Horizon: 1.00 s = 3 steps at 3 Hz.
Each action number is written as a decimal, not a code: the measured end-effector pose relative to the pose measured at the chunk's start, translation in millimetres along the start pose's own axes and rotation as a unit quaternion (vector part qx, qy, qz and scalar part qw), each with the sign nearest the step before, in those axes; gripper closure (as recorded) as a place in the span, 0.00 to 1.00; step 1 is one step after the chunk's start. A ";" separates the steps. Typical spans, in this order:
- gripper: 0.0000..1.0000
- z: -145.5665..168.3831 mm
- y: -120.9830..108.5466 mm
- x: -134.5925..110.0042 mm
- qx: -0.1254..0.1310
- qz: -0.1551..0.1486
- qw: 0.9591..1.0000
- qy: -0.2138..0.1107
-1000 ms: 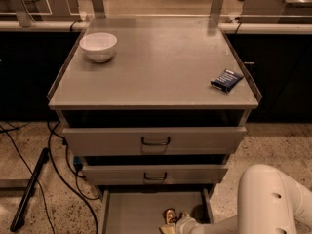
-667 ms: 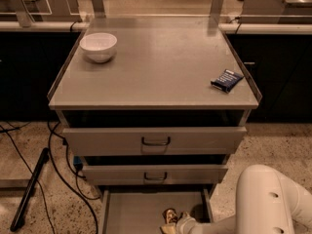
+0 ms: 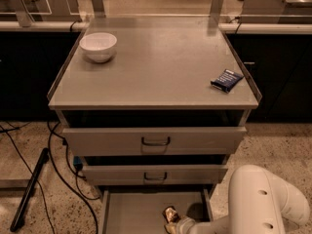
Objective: Pick orange can from bottom drawer and place on counter
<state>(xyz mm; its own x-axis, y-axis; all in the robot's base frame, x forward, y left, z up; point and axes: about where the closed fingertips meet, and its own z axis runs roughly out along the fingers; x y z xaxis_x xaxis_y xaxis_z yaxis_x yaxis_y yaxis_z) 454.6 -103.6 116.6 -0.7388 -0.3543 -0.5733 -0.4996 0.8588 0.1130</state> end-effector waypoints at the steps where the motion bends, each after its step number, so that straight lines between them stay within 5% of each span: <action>1: 0.71 0.0 0.1 0.0 0.000 0.000 1.000 0.000; 2: 0.95 0.0 0.1 0.0 -0.001 0.000 1.000 0.000; 3: 1.00 -7.6 -5.8 -12.7 -0.030 -0.030 0.999 -0.019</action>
Offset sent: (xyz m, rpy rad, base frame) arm 0.0002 -0.0012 0.0007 0.0036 -0.0040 0.0086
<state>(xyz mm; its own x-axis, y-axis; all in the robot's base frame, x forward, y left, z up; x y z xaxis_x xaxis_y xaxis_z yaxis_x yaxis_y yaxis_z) 463.4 -106.9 129.4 -0.6897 -0.3891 -0.6106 -0.5696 0.8122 0.1258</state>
